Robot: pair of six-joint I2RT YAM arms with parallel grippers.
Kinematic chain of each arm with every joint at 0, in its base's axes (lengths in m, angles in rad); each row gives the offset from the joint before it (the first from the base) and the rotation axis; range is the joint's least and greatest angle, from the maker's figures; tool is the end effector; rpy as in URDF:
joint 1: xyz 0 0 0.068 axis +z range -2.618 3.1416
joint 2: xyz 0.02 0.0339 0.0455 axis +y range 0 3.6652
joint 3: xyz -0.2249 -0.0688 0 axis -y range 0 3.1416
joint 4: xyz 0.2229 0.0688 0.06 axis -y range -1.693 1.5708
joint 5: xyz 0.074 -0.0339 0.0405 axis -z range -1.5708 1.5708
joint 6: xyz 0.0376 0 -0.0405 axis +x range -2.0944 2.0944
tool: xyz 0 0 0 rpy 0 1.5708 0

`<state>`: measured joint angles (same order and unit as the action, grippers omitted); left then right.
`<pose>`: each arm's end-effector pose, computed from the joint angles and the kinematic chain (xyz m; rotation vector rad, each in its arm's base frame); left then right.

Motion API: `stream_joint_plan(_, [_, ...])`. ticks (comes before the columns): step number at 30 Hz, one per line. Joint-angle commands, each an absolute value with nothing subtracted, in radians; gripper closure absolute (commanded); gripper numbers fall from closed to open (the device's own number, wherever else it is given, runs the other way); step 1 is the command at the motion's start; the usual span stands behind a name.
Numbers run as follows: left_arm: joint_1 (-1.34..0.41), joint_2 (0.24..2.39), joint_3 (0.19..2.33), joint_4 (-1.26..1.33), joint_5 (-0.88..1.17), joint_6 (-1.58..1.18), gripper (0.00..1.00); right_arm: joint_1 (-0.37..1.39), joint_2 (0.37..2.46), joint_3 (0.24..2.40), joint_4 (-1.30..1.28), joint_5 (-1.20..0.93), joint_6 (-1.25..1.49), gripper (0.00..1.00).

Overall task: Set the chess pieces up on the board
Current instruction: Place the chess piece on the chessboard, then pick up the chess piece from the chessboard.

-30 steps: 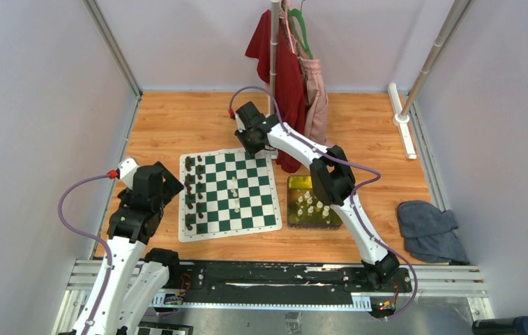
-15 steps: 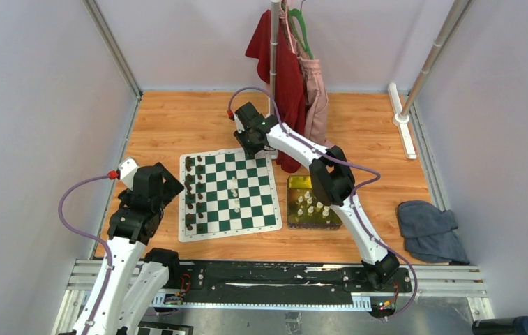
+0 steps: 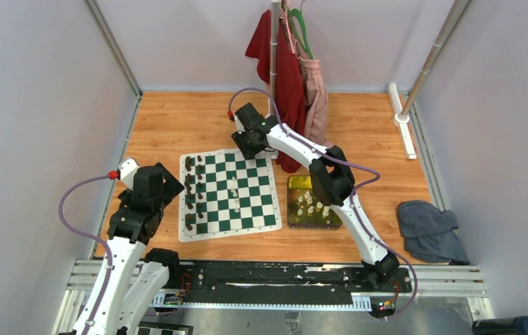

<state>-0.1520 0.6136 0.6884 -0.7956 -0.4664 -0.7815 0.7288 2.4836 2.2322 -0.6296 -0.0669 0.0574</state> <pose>0.1358 -0.0037 0.2485 -0.9013 2.0083 0.0185 0.3711 0.3347 0.1677 -0.8508 2.3474 0.4207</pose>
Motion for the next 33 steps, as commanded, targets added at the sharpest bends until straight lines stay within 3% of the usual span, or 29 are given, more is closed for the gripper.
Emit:
stream_joint_plan(1, [-0.147, 0.611, 0.674, -0.800, -0.466, -0.790, 0.00, 0.748, 2.440, 2.209, -0.664, -0.033, 0.035, 0.50])
stream_joint_plan(14, [-0.147, 0.563, 0.677, -0.820, -0.461, -0.800, 0.00, 0.799, 2.307, 2.131, -0.681, 0.071, 0.005, 0.50])
stream_joint_plan(33, [-0.147, 0.528, 0.664, -0.826, -0.429, -0.795, 0.00, 0.964, 2.193, 1.960, -0.672, 0.028, 0.044, 0.50])
